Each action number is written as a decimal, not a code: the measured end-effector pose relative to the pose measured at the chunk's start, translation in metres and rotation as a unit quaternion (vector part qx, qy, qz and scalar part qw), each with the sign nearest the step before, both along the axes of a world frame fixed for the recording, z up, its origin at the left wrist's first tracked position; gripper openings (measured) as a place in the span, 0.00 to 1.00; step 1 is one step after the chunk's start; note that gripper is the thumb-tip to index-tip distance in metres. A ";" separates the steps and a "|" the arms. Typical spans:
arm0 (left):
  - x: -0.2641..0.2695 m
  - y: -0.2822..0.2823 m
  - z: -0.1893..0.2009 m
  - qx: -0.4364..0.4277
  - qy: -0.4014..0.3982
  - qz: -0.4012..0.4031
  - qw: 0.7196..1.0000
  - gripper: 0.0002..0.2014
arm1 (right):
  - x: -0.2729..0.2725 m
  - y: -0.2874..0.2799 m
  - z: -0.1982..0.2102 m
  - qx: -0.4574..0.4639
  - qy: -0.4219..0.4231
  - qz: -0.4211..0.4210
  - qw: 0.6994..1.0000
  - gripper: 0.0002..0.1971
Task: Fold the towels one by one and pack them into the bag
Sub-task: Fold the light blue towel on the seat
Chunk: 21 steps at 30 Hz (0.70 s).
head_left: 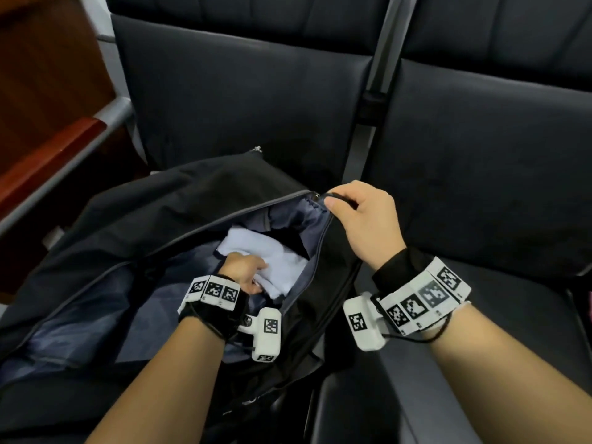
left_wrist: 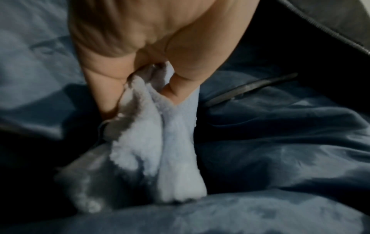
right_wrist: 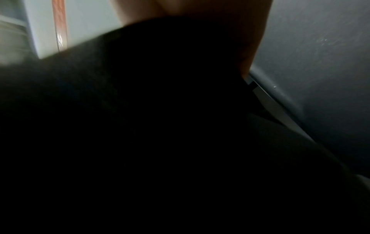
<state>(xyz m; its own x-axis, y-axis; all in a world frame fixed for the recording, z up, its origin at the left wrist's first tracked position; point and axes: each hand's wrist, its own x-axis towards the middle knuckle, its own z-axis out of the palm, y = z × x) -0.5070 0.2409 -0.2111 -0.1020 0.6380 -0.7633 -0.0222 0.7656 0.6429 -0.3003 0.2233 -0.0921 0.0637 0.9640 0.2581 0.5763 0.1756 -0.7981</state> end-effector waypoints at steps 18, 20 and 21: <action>0.037 0.027 0.019 0.084 -0.064 0.011 0.994 0.14 | 0.001 -0.008 0.003 0.063 0.048 0.024 0.997 0.03; 0.038 0.020 0.022 0.059 -0.060 -0.045 0.995 0.10 | 0.008 -0.011 -0.007 0.022 0.017 0.020 0.999 0.03; 0.037 0.016 0.024 0.052 -0.049 -0.072 0.995 0.09 | 0.013 -0.014 -0.011 0.000 0.008 0.018 1.000 0.04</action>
<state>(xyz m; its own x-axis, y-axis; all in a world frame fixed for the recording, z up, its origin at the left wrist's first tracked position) -0.4703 0.2564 -0.1872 0.0677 0.7169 -0.6938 0.0160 0.6946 0.7193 -0.2875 0.2098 -0.1027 0.0338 0.9657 0.2575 0.5575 0.1957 -0.8068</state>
